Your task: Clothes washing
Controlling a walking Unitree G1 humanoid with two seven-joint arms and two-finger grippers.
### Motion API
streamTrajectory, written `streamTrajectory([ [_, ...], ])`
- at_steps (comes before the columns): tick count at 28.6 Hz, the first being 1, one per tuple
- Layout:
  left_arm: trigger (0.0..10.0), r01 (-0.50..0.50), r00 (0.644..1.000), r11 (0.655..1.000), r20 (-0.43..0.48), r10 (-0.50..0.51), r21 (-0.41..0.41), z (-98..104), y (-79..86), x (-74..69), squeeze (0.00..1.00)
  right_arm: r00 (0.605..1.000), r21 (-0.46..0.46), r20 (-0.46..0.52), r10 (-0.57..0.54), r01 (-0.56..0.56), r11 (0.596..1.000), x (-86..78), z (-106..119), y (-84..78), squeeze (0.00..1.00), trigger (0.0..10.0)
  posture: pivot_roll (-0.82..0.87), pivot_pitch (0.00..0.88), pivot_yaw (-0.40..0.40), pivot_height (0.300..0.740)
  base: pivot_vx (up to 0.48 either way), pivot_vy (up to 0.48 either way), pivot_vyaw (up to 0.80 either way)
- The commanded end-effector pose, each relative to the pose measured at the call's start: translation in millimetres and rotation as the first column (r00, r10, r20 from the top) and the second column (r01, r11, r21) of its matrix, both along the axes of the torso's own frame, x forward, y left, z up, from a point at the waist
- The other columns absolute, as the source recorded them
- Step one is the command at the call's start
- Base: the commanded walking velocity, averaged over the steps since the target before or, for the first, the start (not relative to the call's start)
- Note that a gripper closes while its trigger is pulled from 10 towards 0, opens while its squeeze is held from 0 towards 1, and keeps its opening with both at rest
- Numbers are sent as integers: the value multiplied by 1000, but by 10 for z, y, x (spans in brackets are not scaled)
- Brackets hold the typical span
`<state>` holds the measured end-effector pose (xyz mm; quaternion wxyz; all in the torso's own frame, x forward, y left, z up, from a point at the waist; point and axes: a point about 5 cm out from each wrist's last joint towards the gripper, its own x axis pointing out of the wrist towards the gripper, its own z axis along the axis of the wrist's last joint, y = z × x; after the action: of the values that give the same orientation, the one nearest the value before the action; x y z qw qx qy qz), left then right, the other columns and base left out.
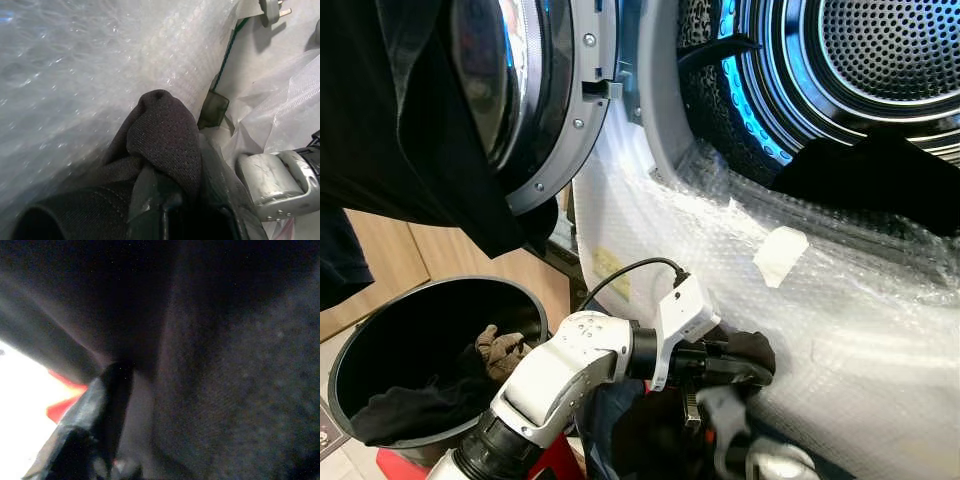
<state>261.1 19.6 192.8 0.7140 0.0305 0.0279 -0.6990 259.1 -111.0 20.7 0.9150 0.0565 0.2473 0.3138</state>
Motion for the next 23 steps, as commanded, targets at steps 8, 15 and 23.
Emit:
streamTrajectory([
  [8, 0, 32, 996, 999, 81, -28, -43, 201, -19, -14, 0, 986, 79, 8, -167, 166, 983, 138, 100, -206, 0, 0, 31, 27, -96, 740, 0, 0, 0],
  [15, 0, 8, 997, 999, 82, -4, -42, 210, 20, 19, 0, 993, 56, 26, -113, 111, 992, 115, 95, -180, 0, 0, 33, 41, -104, 740, 0, 0, 0],
  [23, 0, -15, 997, 999, 77, 18, -41, 193, 59, 30, 0, 987, 122, 78, 138, -147, 982, -136, 182, -125, 0, 0, 31, 62, -109, 740, 0, 0, 0],
])
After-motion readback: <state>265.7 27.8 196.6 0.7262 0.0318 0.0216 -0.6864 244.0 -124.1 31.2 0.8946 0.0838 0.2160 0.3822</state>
